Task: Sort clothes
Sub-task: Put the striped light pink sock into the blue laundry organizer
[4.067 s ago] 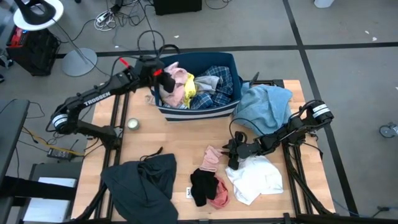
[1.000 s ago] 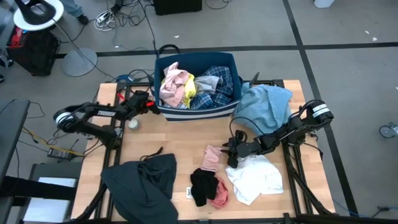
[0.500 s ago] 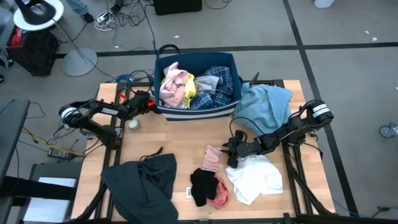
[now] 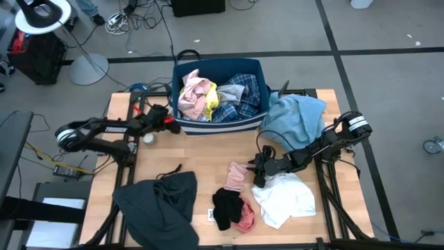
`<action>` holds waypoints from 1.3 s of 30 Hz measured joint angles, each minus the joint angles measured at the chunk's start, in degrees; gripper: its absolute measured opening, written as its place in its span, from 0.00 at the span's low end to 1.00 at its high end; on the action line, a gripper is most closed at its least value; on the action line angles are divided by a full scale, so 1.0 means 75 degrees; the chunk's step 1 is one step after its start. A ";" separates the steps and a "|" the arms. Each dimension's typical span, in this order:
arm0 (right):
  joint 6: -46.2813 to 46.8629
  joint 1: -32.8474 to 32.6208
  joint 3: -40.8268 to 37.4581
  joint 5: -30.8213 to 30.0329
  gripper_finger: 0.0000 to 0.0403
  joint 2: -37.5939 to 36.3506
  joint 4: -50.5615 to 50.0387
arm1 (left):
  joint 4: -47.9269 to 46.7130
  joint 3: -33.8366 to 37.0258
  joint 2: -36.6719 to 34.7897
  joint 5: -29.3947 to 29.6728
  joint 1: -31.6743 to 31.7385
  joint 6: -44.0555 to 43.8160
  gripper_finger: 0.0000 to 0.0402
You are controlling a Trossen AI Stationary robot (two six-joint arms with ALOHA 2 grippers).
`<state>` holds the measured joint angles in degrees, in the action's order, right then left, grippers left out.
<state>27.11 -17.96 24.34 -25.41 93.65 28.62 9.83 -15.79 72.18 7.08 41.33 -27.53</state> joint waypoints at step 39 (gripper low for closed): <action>-0.0044 0.0080 0.0000 0.0003 0.33 0.0000 -0.0002 | -0.5130 -0.4811 -0.4165 0.2971 -0.2341 0.0691 0.00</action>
<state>26.79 -17.35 24.34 -25.39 93.65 28.61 -28.64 -51.88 40.95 29.36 23.77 -22.35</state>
